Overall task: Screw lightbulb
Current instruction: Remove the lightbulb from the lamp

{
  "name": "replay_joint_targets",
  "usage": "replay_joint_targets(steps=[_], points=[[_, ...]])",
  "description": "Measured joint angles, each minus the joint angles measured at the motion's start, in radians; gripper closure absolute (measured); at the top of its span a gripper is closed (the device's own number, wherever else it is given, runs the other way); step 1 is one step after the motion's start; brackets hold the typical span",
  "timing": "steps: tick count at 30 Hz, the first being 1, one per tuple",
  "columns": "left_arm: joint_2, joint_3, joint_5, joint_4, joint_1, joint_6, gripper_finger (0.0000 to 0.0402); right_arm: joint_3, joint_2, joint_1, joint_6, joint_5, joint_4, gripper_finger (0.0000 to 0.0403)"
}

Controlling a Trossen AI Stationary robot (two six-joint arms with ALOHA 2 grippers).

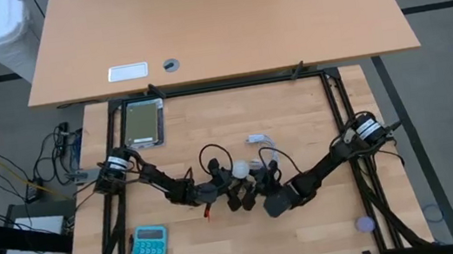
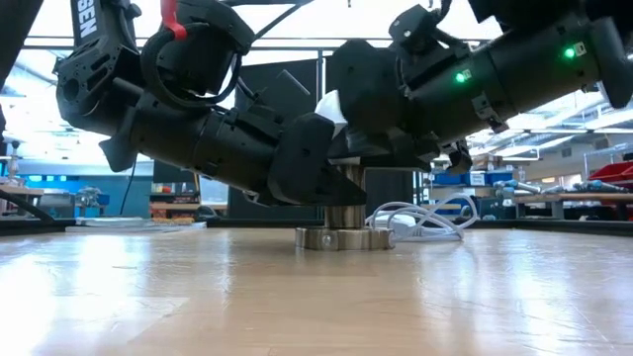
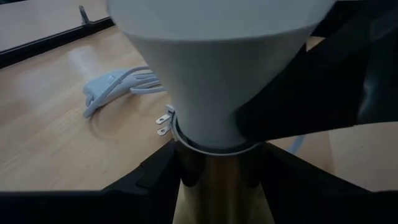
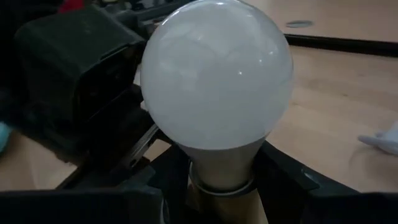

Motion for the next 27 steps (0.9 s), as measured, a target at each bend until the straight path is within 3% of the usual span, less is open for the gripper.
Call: replay_joint_targets(steps=[5,10,15,21,27], points=[[0.0,0.0,-0.002,0.001,0.0,-0.004,0.0203,0.064,0.02,0.007,0.079,0.051,-0.125,0.0242],[0.0,0.002,-0.001,-0.001,0.0,-0.002,0.0203,0.057,0.017,0.013,0.02,0.044,-0.119,0.0223],[0.0,0.002,0.018,0.002,0.0,0.002,0.0203,0.018,-0.042,0.014,-0.082,-0.069,-0.124,0.0176],[0.001,0.004,0.049,0.003,0.001,0.005,0.0203,-0.082,-0.136,0.01,-0.213,-0.218,-0.105,0.009],[0.002,0.004,0.056,0.004,0.006,0.023,0.0203,-0.283,-0.193,-0.037,-0.369,-0.422,0.12,0.0027]])
